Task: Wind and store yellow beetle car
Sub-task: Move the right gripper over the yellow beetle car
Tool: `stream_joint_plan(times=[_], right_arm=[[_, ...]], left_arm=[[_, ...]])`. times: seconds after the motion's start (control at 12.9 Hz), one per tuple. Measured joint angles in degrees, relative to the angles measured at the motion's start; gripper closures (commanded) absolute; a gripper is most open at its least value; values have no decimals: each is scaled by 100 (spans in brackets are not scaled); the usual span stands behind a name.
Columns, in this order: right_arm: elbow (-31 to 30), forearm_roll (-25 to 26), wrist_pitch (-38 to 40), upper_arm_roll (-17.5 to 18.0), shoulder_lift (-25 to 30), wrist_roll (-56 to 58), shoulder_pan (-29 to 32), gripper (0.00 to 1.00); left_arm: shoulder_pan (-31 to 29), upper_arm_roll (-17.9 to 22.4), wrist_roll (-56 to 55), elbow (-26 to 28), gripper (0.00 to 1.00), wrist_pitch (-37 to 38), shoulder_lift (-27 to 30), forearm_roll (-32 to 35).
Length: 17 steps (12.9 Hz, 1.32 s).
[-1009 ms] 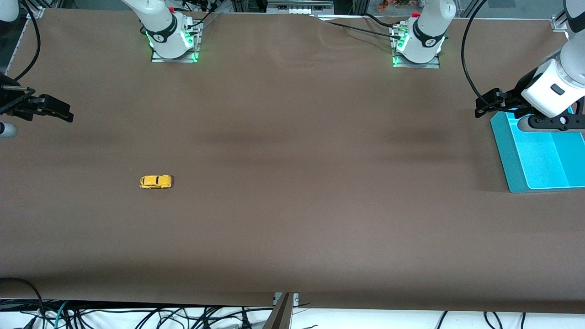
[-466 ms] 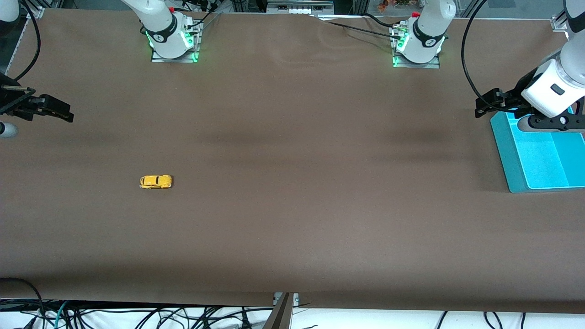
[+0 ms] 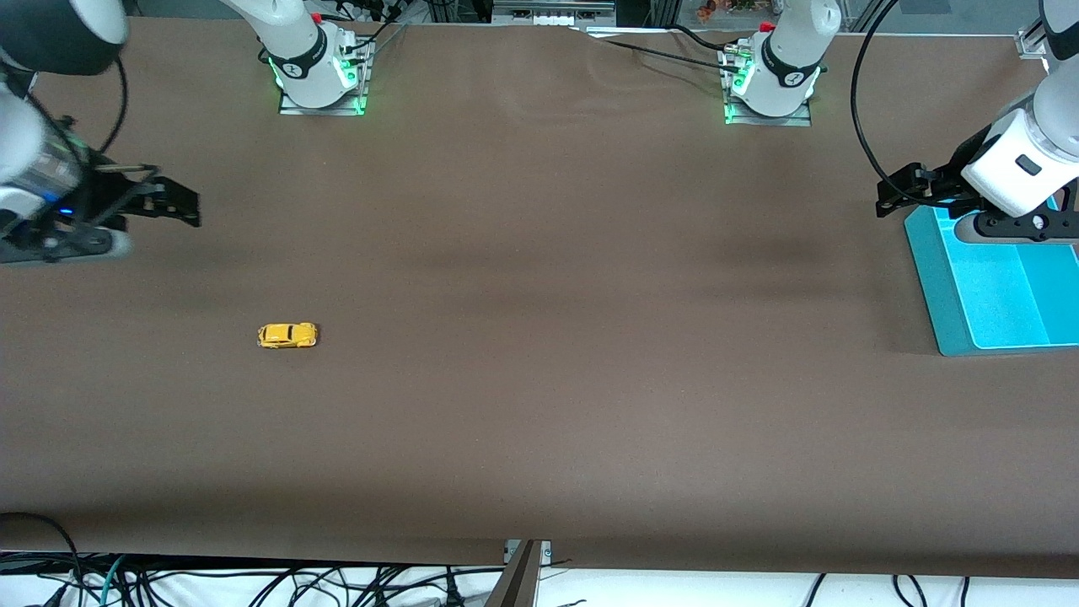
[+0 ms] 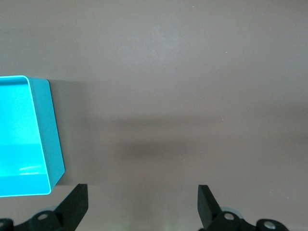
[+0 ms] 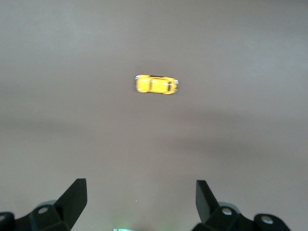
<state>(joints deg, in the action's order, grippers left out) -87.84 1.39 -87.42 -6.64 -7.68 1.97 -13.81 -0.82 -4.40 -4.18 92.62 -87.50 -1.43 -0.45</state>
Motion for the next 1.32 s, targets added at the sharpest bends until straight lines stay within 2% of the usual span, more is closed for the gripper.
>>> stream_joint_plan(times=[0.23,0.39,0.62,0.78,1.01,1.09,1.32], right_arm=[[-10,8,6,6,-266,-16,-284,0],[-24,65,43,-2,-473,372,-285,0],[-64,192,-82,-66,-901,2097,-185,0],[-221,202,-465,-87,-1201,3103,-128,0],[-924,284,-1656,-106,-1359,4420,-114,0],[-1400,290,-2431,-127,-1374,5144,-48,0],[-2145,295,-3850,-145,-1390,6447,97,0]], left_arm=[[0,0,0,0,0,13,0,0],[-1,4,0,0,0,27,0,0],[-2,8,0,0,0,37,0,0],[-4,10,0,0,0,40,0,-1],[-4,12,0,0,0,41,0,-2],[-4,12,0,0,0,41,0,-2],[-4,14,0,0,0,42,0,-2]])
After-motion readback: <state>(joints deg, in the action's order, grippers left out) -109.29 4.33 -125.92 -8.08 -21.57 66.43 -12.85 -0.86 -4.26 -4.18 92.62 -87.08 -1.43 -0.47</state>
